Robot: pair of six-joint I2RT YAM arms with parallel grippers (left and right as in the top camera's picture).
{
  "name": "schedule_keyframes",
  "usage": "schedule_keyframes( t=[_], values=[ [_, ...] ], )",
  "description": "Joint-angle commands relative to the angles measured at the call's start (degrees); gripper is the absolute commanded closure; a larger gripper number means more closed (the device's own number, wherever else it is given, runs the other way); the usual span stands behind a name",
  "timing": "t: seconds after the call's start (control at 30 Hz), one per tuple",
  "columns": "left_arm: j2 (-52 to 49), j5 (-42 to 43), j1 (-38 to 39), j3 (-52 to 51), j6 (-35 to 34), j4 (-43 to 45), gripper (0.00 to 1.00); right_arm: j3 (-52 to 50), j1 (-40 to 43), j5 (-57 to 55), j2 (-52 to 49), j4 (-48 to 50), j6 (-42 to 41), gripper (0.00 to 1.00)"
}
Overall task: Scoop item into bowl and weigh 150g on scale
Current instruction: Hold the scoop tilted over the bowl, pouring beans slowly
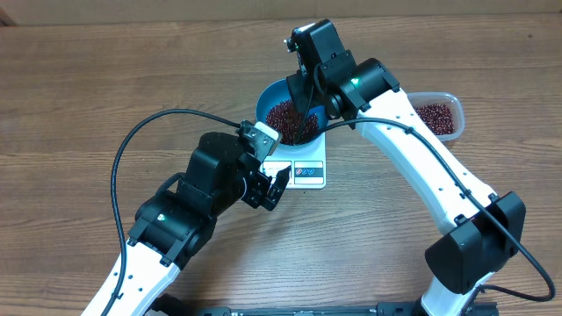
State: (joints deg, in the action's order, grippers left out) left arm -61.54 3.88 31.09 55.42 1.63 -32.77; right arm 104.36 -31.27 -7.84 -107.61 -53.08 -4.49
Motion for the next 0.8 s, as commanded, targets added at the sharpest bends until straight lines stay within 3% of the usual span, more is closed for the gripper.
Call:
schedule_keyframes(
  t=[0.0, 0.77],
  values=[
    [-0.2, 0.0, -0.1, -0.3, -0.3, 0.0, 0.00, 2.3, -0.3, -1.6, 2.8, 0.9, -0.2, 0.96],
    [-0.2, 0.0, -0.1, -0.3, -0.3, 0.0, 0.01, 2.3, -0.3, -1.6, 2.8, 0.3, -0.2, 0.96]
  ],
)
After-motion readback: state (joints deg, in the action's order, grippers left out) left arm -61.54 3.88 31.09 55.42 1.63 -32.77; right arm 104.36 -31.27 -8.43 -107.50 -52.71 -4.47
